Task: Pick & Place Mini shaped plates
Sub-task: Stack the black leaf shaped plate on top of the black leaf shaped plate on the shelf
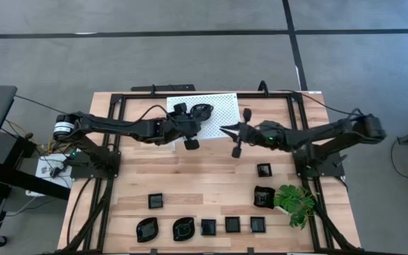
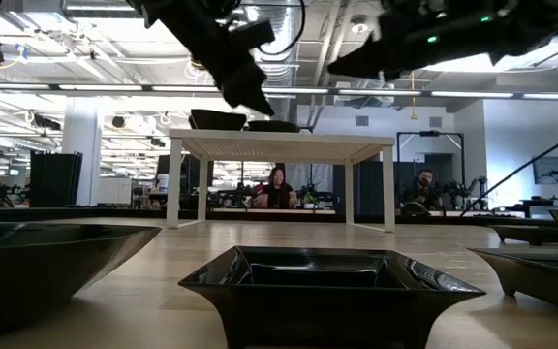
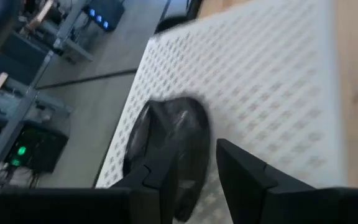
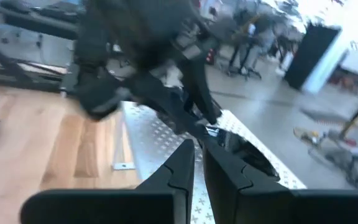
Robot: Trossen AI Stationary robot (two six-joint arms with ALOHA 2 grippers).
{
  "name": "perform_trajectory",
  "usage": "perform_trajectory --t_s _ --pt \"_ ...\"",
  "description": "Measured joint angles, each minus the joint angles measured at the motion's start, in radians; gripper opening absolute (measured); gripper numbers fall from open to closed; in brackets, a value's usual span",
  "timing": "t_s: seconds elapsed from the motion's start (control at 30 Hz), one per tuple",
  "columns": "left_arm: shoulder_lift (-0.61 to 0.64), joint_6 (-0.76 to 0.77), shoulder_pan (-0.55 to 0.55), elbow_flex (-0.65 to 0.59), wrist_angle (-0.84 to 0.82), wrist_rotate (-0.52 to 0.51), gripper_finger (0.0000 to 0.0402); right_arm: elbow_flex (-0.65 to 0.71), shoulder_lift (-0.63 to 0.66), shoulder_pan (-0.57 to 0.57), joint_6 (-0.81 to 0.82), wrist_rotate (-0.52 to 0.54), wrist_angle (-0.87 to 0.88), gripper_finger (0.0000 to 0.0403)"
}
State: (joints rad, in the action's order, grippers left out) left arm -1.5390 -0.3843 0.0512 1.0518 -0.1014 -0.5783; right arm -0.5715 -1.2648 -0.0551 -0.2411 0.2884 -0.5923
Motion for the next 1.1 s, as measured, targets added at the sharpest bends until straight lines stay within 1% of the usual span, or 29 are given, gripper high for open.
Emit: perform_trajectory --t_s 0.2,0.4,0.5,0.57,0.63,0.73,0.83,0.93,1.1 --pt "0.038 0.000 -0.074 0.000 0.022 0.002 0.0110 -0.085 -0.161 -0.062 0.023 0.000 0.001 0.0004" --pt "0.100 0.006 -0.150 0.000 0.037 0.003 0.0110 -0.184 -0.310 -0.095 0.030 0.000 0.001 0.0004" --pt "0.130 0.068 -0.187 0.000 0.029 0.003 0.0110 -0.223 -0.339 -0.090 0.000 0.001 0.024 0.0002" --pt "0.143 0.151 -0.217 0.000 0.021 0.021 0.0110 -0.235 -0.317 -0.076 -0.023 0.003 0.073 0.0002" --pt "0.154 0.215 -0.250 0.000 0.001 0.071 0.0110 -0.256 -0.285 -0.056 -0.027 0.001 0.114 0.0004" --pt "0.158 0.275 -0.316 0.000 -0.008 0.156 0.0105 -0.268 -0.198 -0.016 -0.027 0.001 0.219 0.0003" --pt "0.153 0.332 -0.399 0.000 -0.025 0.196 0.0099 -0.269 -0.109 0.033 -0.027 0.001 0.345 0.0002" --pt "0.139 0.414 -0.488 0.000 -0.062 0.195 0.0095 -0.269 -0.035 0.089 -0.002 0.001 0.454 0.0002" --pt "0.096 0.608 -0.613 0.000 -0.134 0.182 0.0094 -0.270 0.034 0.175 0.054 0.000 0.545 0.0007"
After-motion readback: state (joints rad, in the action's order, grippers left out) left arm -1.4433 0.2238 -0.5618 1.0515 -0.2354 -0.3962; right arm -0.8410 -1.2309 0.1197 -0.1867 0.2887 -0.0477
